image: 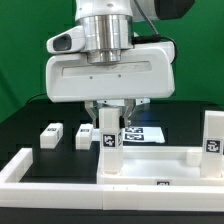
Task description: Assemble desk
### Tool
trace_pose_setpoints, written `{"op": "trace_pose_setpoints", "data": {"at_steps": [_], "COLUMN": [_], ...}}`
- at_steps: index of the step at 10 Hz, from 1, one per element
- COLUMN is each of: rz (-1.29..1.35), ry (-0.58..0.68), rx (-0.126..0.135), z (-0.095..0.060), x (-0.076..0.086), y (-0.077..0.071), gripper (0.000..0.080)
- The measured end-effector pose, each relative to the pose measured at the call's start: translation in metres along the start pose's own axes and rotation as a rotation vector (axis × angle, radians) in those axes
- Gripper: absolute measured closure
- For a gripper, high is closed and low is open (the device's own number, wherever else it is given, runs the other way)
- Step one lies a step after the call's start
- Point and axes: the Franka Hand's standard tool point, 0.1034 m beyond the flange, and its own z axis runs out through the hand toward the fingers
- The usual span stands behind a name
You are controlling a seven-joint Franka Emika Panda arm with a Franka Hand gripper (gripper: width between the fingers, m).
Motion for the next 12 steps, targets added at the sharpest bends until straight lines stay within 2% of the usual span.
{"op": "trace_pose_setpoints", "data": {"at_steps": [2,5,6,8,10,12], "rz": [0.193,0.682,0.865,1.198,1.206,0.913], "ry": [-0.001,-0.006,-0.012,-0.035,-0.037,-0.079], "rx": [0.001,-0.007,0.014,0.091,0.094,0.051], "z": [0.001,0.001,0.001,0.000,0.000,-0.007], "x": [0.000,0.009,0.011,0.016,0.016,0.010], "y": [-0.002,-0.009,-0.011,-0.010,-0.011,-0.022], "gripper": [0.0511,0.0511,0.0511,0.0511,0.0511,0.0262]}}
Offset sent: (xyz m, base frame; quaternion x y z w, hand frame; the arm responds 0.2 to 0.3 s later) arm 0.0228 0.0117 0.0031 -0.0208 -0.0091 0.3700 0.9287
